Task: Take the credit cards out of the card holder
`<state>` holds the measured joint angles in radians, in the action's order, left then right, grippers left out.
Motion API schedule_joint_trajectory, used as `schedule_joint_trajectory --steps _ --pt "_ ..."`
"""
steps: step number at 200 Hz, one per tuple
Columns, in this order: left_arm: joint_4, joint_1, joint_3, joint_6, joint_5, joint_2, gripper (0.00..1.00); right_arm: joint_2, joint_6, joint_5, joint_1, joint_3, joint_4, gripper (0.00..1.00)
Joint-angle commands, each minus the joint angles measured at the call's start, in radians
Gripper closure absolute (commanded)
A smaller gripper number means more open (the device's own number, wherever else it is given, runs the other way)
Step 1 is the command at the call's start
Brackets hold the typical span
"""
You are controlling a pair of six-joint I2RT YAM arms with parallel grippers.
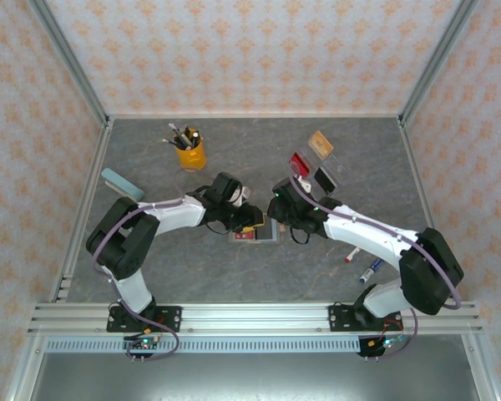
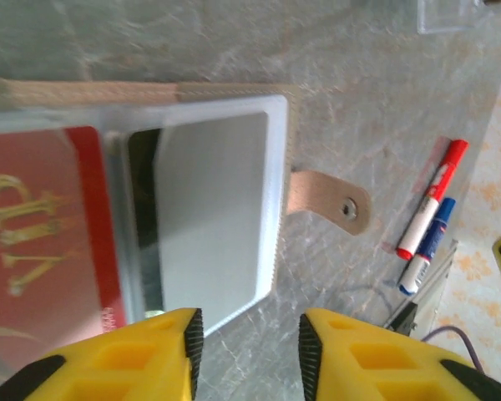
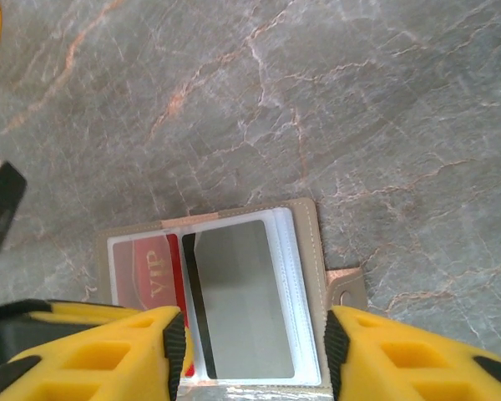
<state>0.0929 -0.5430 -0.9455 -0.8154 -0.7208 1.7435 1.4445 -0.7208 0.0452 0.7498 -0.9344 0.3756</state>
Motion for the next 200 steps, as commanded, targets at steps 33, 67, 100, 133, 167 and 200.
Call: schedule_joint_trajectory --steps 33,67,100,133,167,200 --pt "0.032 0.040 0.022 -0.019 0.056 -0.043 0.71 0.149 0.020 0.139 -0.003 -0.062 -0.024 0.71" --pt "0.001 0.040 0.013 -0.037 0.032 -0.020 0.73 0.214 0.019 0.129 -0.003 -0.091 0.000 0.78" --pt "-0.002 0.037 -0.002 -0.037 0.024 0.000 0.74 0.255 0.021 0.089 -0.003 -0.103 0.032 0.80" --pt "-0.031 0.038 -0.001 -0.048 0.001 0.026 0.74 0.285 0.018 0.085 -0.003 -0.094 0.034 0.81" --pt "-0.029 0.028 -0.019 -0.044 -0.012 0.052 0.72 0.321 0.021 0.099 -0.004 -0.091 0.026 0.81" --pt "-0.024 0.026 -0.027 -0.039 -0.005 0.075 0.72 0.343 0.017 0.123 -0.007 -0.079 0.008 0.81"
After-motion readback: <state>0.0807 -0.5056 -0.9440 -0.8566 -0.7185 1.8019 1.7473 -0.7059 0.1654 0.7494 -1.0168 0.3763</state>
